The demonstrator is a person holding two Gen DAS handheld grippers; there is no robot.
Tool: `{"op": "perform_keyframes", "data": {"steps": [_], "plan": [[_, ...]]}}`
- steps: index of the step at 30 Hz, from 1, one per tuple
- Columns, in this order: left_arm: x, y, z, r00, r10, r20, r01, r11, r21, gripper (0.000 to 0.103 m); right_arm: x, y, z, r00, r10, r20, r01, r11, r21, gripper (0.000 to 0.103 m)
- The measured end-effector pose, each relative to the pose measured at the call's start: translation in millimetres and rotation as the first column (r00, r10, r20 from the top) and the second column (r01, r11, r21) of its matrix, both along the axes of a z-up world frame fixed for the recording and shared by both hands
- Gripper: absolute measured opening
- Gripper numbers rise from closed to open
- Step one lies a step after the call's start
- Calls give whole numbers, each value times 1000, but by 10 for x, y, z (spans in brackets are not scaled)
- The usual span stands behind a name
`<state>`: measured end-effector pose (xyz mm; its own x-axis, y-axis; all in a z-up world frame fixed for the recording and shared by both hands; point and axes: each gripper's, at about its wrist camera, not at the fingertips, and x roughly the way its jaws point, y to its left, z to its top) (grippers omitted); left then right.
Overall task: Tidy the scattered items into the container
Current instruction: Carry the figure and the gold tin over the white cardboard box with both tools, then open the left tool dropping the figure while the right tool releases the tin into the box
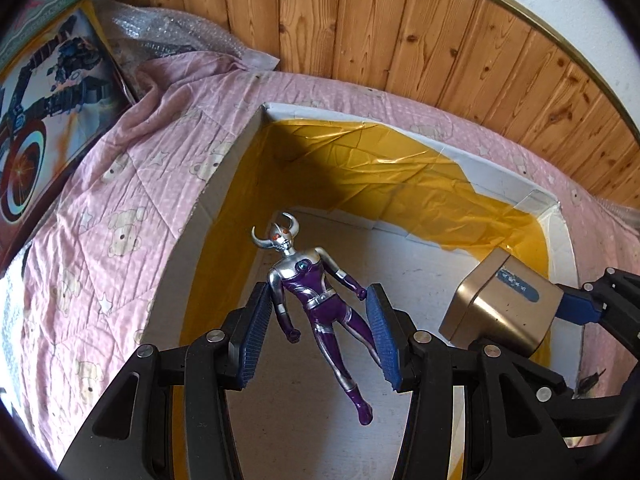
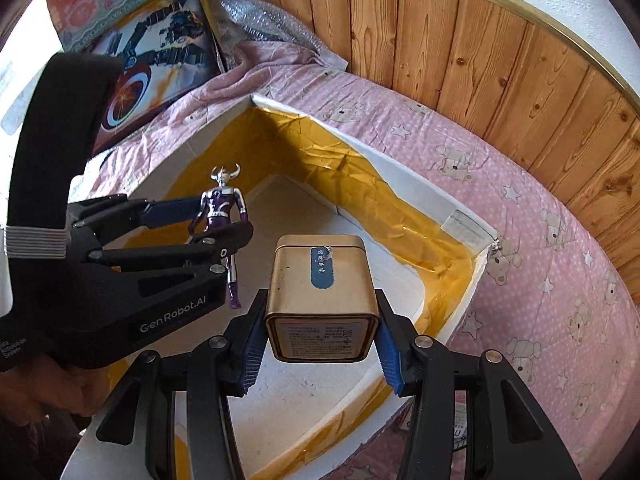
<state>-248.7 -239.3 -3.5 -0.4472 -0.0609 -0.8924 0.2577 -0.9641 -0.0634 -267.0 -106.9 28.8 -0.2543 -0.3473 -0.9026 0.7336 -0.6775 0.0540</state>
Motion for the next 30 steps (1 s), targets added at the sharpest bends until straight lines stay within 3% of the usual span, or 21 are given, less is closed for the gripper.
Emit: {"op": "perform_keyframes", "data": {"steps": [5,12,15,19,23,26,28,30], "plan": [[-70,14,-162,1000,-10,26,9,1000,21,51,-42,-141,-147,998,61,-26,-58,993,101,50],[-93,-34,-264,999,4,41,-7,998,55,54,-94,-262,-249,994,76,-72,-61,980,190,51],[-83,-68,-249,999,12,45,-16,997,79,56,-93,-226,-206,995,52,-82,-38,985,166,65],[-44,-66,-126,999,7,41,-10,996,90,57,-43,-92,-58,995,-2,-104,14,994,112,66],[88,-59,166,1000,-11,0,11,997,77,57,111,241,270,985,-115,-132,113,993,-25,66],[271,-74,394,999,-21,-31,22,1000,15,57,221,531,434,961,-234,-145,220,970,-103,68],[439,-115,519,999,-18,-50,13,996,-93,57,258,684,419,946,-300,-125,285,951,-122,70],[609,-174,550,999,-3,-48,-8,975,-223,57,266,746,298,941,-331,-67,321,939,-126,70]]}}
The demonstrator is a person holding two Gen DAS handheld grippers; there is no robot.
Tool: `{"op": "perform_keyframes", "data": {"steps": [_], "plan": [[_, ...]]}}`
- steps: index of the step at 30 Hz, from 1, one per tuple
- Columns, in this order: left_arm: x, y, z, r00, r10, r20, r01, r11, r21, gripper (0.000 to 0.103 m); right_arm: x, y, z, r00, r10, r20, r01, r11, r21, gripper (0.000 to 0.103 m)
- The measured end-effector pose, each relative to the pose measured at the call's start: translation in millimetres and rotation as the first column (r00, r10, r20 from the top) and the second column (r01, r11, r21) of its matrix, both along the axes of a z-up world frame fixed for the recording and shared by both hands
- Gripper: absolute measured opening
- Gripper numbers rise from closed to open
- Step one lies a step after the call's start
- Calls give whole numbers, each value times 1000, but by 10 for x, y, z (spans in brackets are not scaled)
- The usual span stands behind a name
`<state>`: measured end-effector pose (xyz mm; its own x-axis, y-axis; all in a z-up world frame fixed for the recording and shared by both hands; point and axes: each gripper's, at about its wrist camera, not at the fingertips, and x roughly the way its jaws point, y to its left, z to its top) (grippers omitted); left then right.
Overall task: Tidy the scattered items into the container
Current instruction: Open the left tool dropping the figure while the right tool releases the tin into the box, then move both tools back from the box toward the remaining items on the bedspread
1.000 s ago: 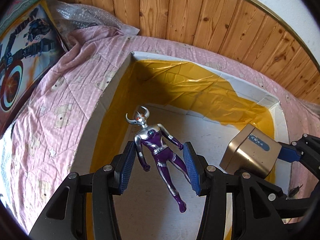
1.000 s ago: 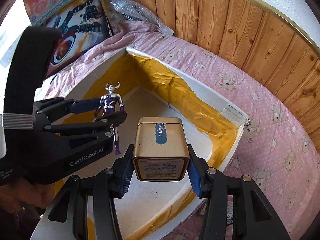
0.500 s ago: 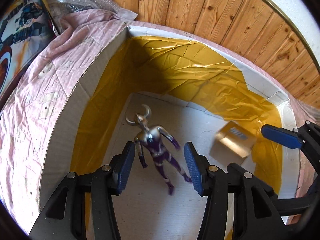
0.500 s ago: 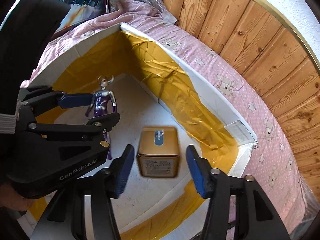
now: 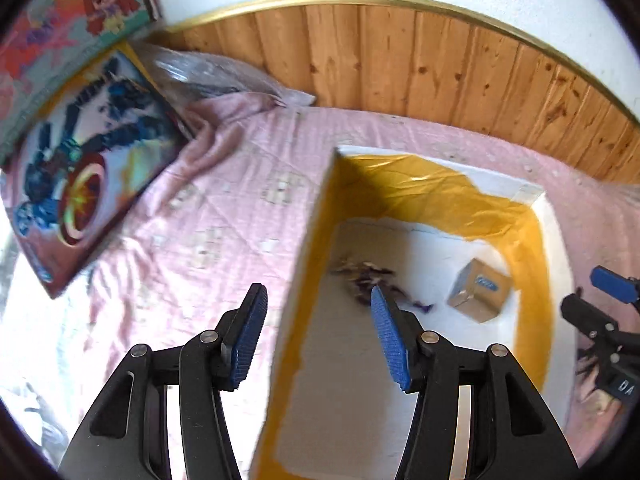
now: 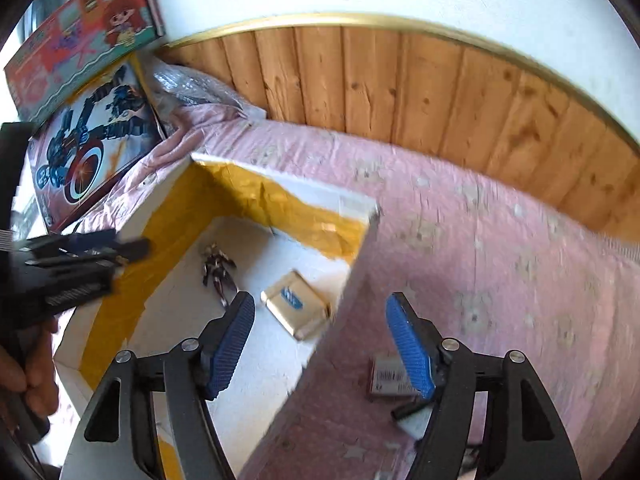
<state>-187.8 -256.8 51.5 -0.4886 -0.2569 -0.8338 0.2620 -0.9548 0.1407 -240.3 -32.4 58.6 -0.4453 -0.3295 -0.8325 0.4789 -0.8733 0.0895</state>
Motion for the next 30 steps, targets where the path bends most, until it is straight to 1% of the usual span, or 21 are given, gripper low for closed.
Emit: {"op": "perform_keyframes", "data": {"steps": [1,2,3,4,5,6,9,12,14,16,18,19,20,22,24,25,26,28,30], "plan": [[62,-47,-42,1000,11,18,-11,999,-33,57,7,34,-77,999,-5,36,6,1000,-13,70],[115,-92,-130,999,12,47,-10,999,-38,57,23,51,-158,998,-4,69,6,1000,-24,68],[169,-115,-244,997,-3,79,5,1000,-24,56,60,59,-236,995,3,99,0,1000,-29,52],[230,-112,-354,994,-22,107,24,1000,-17,54,83,45,-320,992,14,127,-10,999,-32,34],[280,-93,-458,990,-36,135,39,999,-23,27,120,39,-383,990,17,143,-13,999,-31,23],[334,-87,-539,986,-40,165,45,999,-26,15,172,45,-393,992,8,126,-4,1000,-31,22],[563,-52,-572,982,-50,181,57,998,-36,14,351,95,-370,991,-2,135,8,999,-39,22],[845,87,-584,976,-84,201,96,994,-52,14,613,170,-381,990,12,142,-7,999,-37,22],[1003,170,-566,970,-109,217,127,989,-71,15,803,288,-390,987,2,160,8,998,-57,22],[1152,255,-560,961,-141,238,167,982,-90,17,1034,371,-409,987,9,160,1,998,-64,23],[1283,357,-587,950,-172,259,209,970,-122,26,1183,421,-410,987,19,157,-8,998,-69,23],[1322,376,-594,951,-168,261,208,969,-135,26,1219,443,-409,987,19,161,-7,997,-76,23],[1344,359,-590,953,-157,259,196,972,-132,27,1247,468,-410,986,16,164,-2,997,-82,23],[1373,281,-549,962,-116,247,151,981,-126,30,1308,501,-413,984,7,180,11,995,-103,23],[1416,196,-492,971,-64,230,99,985,-140,41,1395,469,-403,983,25,181,-5,994,-108,25],[1444,171,-460,974,-52,222,85,986,-142,43,1422,466,-402,982,39,185,-17,993,-120,26],[1479,165,-425,976,-44,213,77,986,-150,43,1436,471,-405,979,62,192,-35,989,-141,32],[1577,191,-342,982,-30,189,67,979,-193,45,1456,541,-377,980,84,180,-55,985,-164,35],[1676,223,-263,987,-13,157,51,969,-243,51,1484,703,-287,983,89,158,-57,979,-198,53]]}}
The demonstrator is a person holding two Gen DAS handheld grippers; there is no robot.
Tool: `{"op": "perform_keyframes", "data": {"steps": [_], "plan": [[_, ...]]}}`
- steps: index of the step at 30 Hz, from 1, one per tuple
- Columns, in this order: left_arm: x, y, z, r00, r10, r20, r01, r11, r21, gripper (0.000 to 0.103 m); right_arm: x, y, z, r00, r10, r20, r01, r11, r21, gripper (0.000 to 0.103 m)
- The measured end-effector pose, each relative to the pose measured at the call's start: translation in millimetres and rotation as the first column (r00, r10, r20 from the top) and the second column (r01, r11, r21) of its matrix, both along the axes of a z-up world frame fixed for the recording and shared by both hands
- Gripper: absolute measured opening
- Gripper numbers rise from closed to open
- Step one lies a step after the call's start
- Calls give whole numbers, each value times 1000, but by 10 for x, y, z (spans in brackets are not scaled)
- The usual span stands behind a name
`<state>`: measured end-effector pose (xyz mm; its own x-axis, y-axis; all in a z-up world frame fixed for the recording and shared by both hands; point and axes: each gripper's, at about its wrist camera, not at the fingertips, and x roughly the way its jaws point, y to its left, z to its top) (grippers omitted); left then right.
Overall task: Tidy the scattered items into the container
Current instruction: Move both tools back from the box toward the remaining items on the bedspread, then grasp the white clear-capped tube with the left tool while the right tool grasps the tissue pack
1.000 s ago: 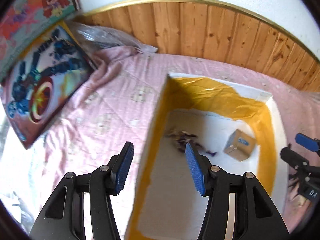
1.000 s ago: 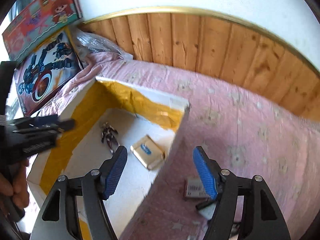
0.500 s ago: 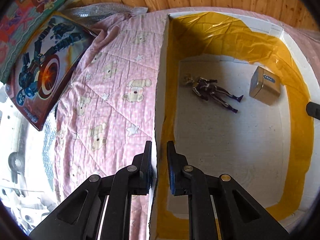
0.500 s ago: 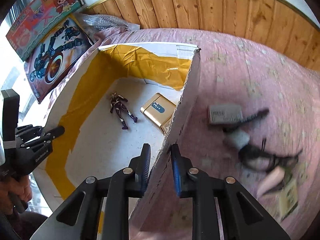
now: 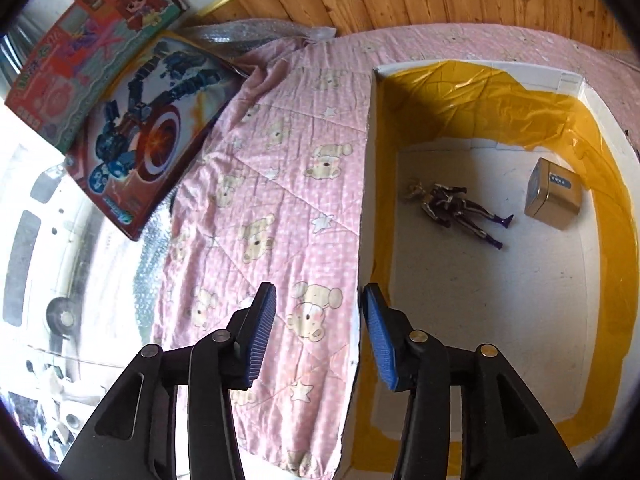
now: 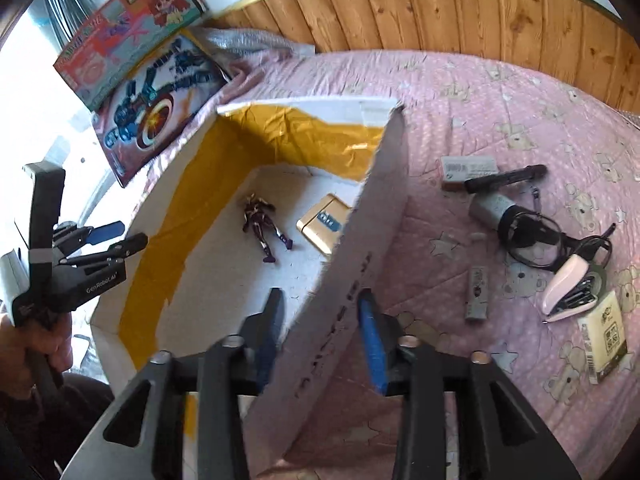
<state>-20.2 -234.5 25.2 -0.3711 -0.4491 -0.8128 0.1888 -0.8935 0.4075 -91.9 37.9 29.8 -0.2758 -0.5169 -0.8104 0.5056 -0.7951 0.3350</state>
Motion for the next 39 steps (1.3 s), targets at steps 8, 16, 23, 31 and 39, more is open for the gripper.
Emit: {"op": "perform_keyframes", "data": {"steps": [8,16,23,31,39], "plan": [[334,449,497,982,-23,-190,15,999,-46,51,361,737,237,991,55,-126,-53,998,17,56],[380,1312,760,945,-136,-297,234,917,323,51,355,1079,35,988,-33,-152,39,999,37,60],[140,2235,499,929,-277,-247,358,844,400,51,263,1187,20,987,-70,-144,75,997,29,60],[-196,2520,231,939,-278,-202,343,800,493,51,175,1387,-90,987,-112,-119,118,992,48,61],[-523,2604,-198,962,-247,-121,271,778,567,50,-80,1943,-205,961,-265,-78,269,962,52,65]]}}
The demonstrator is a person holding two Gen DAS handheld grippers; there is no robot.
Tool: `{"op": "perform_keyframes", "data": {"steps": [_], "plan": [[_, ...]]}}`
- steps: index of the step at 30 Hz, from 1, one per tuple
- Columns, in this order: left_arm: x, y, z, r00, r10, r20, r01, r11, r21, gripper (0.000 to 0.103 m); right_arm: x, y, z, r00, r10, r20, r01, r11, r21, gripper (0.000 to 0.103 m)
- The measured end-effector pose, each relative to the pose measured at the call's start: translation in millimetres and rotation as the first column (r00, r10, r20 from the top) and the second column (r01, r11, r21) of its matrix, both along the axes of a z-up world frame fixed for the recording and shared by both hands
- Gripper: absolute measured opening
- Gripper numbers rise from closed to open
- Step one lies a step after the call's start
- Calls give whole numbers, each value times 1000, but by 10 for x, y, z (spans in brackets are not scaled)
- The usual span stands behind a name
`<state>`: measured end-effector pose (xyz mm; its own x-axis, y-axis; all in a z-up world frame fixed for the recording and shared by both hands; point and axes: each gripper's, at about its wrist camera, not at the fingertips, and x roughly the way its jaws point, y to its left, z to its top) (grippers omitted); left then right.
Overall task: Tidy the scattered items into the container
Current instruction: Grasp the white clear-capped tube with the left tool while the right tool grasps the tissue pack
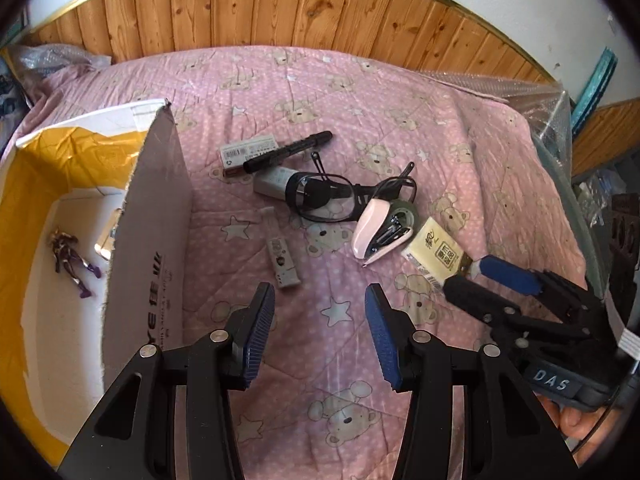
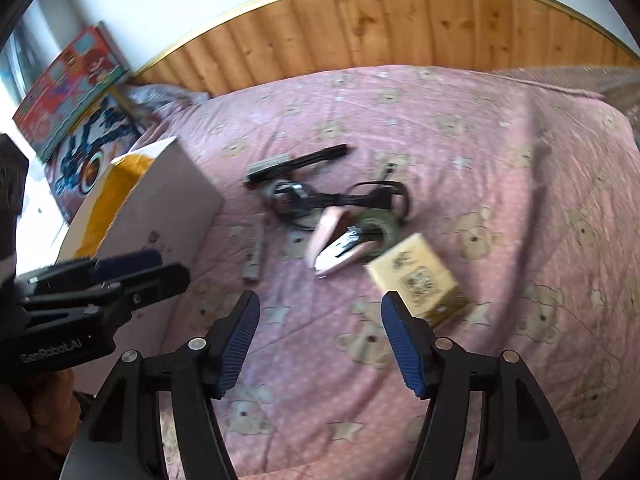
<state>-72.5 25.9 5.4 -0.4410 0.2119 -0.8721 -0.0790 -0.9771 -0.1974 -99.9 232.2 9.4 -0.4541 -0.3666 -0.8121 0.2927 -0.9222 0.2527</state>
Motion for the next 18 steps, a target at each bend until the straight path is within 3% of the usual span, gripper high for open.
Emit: {"op": "perform_keyframes", "data": {"steps": [3,5,8,11,18], "plan": [[-149,-2,-201,999,24,44,-25,999,21,50,-105,142,-54,999,-22,29,22,1000,13,69],[-243,-32,-335,996,53,70,-55,998,32,49,-181,134,-88,997,41,58,-45,997,61,73],[-367,-86,-497,991,100,91,-103,994,25,49,-276,67,-143,988,148,51,-155,966,206,76],[-462,-124,-631,985,138,102,-139,990,9,49,-381,23,-265,976,207,65,-217,940,265,77],[-587,-175,-838,979,177,99,-178,984,0,52,-583,-2,-504,977,200,71,-213,919,332,79]]}}
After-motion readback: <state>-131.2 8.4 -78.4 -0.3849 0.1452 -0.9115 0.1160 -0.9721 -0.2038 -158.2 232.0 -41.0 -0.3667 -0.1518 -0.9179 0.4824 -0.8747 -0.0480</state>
